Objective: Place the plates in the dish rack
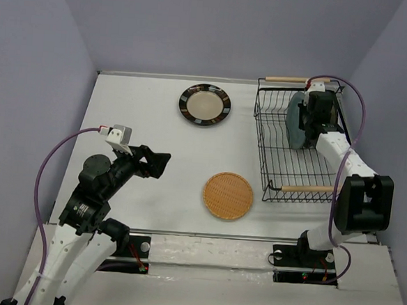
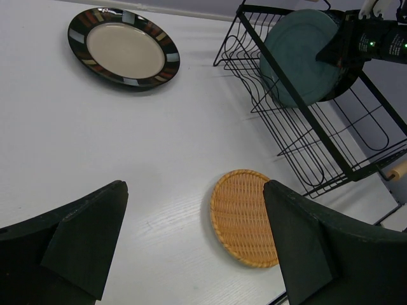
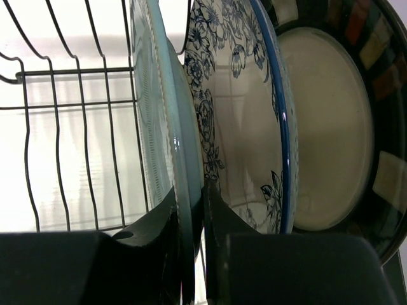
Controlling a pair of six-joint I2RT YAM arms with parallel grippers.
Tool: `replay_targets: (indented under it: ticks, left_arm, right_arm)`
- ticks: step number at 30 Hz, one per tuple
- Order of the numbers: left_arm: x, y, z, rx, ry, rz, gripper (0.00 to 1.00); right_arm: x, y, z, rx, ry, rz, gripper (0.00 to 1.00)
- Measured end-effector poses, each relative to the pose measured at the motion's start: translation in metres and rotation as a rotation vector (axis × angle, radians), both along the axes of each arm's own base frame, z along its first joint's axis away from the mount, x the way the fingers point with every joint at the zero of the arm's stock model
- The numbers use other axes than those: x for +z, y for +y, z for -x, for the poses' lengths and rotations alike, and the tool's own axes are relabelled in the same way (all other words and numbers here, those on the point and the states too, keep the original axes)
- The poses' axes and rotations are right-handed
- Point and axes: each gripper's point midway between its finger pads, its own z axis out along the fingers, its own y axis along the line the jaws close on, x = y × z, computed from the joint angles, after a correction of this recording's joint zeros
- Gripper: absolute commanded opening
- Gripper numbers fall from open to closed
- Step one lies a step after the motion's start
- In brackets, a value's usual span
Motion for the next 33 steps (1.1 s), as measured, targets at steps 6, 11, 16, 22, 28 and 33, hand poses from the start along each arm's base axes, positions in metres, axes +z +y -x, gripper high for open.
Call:
replay_targets:
  ticks: [6, 11, 16, 22, 28, 33]
  left_arm:
    - [-0.001, -0.001, -0.001, -0.003, 0.005, -0.002, 0.99]
    - [-0.007, -0.006, -0.004, -0.023, 0.028, -0.008, 0.99]
    - [-0.020, -0.015, -0.007, -0.063, 0.087, -0.015, 0.99]
    - [-0.051, -0.040, -0.002, -0.167, 0.211, 0.055, 0.99]
    - [-0.080, -0.055, 0.007, -0.207, 0.335, 0.092, 0.99]
    - [-0.097, -0.082, 0.020, -0.259, 0.380, 0.121, 0.98]
  right_arm:
    - [0.002, -0.001, -0.014, -0.009, -0.019, 0.003, 0.41]
    - [0.008, -0.003, -0.026, -0.039, -0.065, -0.004, 0.66]
    - [0.015, -0.005, -0.026, -0.063, -0.092, -0.017, 0.74]
    - [0.046, -0.003, -0.021, -0.067, -0.164, -0.046, 0.74]
    - [0.062, -0.001, -0.023, -0.067, -0.200, -0.063, 0.75]
    - [0.075, 0.001, -0.020, -0.074, -0.222, -0.095, 0.77]
